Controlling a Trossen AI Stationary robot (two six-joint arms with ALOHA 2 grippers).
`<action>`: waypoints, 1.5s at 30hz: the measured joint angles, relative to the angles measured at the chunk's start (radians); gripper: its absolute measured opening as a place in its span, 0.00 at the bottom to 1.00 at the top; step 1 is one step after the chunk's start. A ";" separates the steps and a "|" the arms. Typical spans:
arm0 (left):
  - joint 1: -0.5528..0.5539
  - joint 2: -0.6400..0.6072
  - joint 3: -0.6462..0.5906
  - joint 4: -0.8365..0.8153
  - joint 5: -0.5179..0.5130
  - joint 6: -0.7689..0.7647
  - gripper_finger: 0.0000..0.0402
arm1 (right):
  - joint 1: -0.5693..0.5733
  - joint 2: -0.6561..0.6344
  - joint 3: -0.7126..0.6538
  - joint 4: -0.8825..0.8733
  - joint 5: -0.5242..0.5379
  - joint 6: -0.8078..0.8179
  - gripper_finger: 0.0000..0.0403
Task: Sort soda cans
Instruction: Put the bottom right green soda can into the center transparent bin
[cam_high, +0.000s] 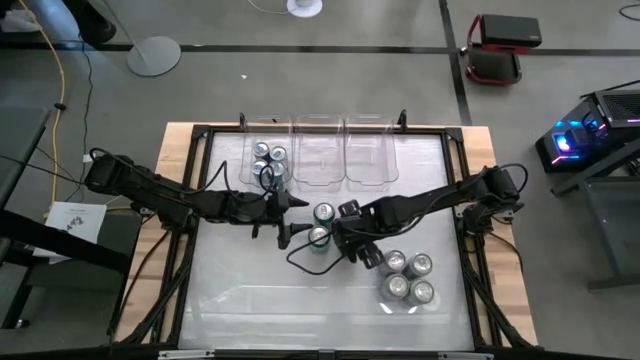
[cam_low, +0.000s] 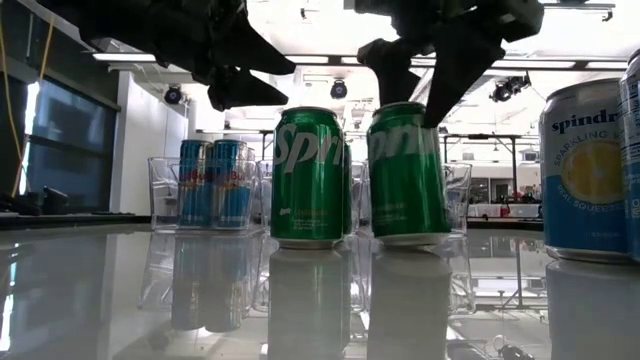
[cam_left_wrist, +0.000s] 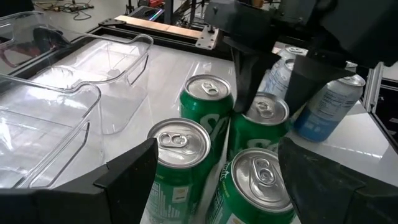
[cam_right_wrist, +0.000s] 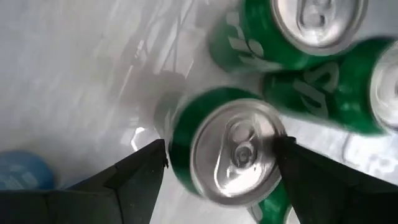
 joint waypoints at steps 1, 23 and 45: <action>0.000 0.000 0.000 0.000 0.000 0.000 0.77 | 0.001 0.000 0.000 0.008 -0.003 -0.001 0.72; 0.000 0.000 0.000 0.002 0.000 -0.025 0.77 | 0.007 -0.013 -0.001 0.033 -0.046 0.009 0.72; -0.005 0.000 0.000 0.002 0.000 -0.025 0.77 | 0.008 -0.012 -0.095 0.100 -0.010 0.051 0.72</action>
